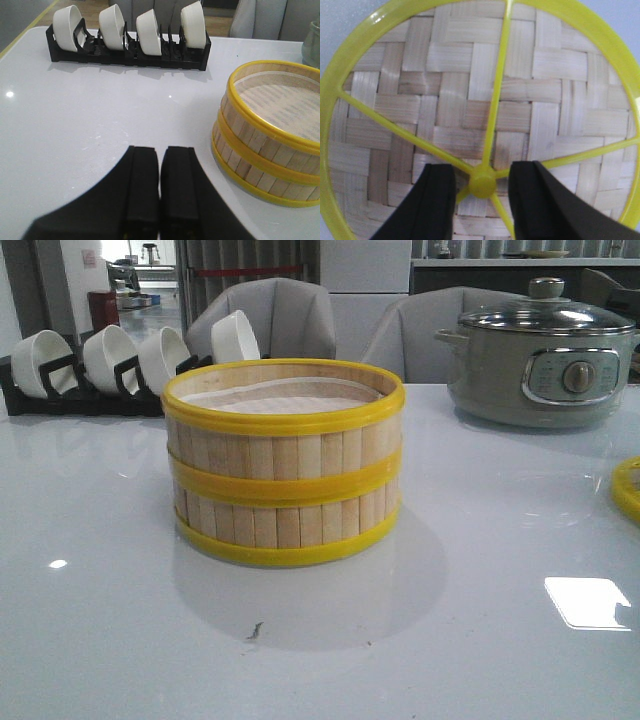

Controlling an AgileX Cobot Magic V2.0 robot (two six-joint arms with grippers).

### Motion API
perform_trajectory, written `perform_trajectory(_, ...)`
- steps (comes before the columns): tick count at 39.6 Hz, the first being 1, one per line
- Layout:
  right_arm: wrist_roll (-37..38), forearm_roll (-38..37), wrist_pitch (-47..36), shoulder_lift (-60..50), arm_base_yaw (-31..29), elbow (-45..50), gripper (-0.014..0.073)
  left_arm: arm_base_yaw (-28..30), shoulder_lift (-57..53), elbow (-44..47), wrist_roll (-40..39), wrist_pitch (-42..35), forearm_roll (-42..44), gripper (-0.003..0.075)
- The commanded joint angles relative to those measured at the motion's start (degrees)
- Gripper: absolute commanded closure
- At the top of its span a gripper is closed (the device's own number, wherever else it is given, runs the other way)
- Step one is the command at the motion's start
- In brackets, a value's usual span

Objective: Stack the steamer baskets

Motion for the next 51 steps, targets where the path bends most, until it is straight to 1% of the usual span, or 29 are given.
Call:
perform_trajectory(1,-0.3,-0.9,-1.2,-3.3,-0.3,-1.8,0.0221,0.0,-0.1,-1.5,-0.3,-4.4,0.0,0.0626)
perform_trajectory(51,-0.3,-0.9,-0.9,-2.0,-0.3,-1.8,0.0223,0.0,-0.1,-1.5,-0.3,-4.4,0.0,0.0626)
